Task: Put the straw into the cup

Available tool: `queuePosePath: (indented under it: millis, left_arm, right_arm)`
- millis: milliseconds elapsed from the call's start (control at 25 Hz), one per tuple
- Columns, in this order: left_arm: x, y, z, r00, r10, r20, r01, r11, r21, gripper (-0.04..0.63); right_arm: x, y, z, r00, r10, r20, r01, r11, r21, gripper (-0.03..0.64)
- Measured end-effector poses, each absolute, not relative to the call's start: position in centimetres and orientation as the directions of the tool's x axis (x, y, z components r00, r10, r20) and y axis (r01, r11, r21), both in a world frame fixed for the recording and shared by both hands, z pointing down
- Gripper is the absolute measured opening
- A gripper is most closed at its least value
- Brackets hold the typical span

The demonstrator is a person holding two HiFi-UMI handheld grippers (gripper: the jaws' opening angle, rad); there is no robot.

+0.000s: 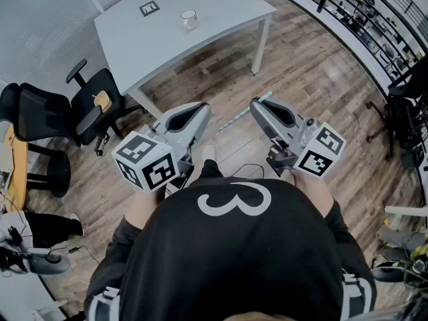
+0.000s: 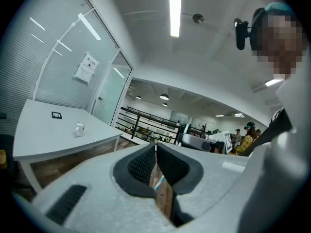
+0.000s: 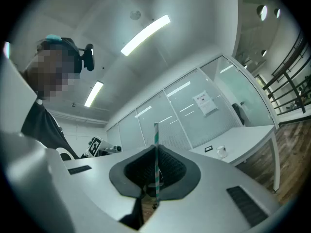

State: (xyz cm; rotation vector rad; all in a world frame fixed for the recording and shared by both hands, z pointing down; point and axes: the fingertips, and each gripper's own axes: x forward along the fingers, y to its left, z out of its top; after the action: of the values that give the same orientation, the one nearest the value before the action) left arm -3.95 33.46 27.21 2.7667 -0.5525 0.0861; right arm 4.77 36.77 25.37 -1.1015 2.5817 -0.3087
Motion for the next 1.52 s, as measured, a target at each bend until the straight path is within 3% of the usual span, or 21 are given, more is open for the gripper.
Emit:
queuePosePath:
  millis: [720, 1520]
  left_arm:
    - [-4.6, 31.9, 27.8, 0.925, -0.354, 0.135, -0.379, -0.868, 0.320, 0.023]
    - [-2.3, 20.7, 28.1, 0.935, -0.316, 0.160, -0.352, -0.870, 0.346, 0.023]
  right_arm:
    - [4.3, 34.9, 25.8, -0.646, -0.739, -0.192, -0.658, 0.666, -0.353, 0.026]
    - [5.6, 23.8, 26.2, -0.638, -0.752, -0.166, -0.662, 0.645, -0.381, 0.026]
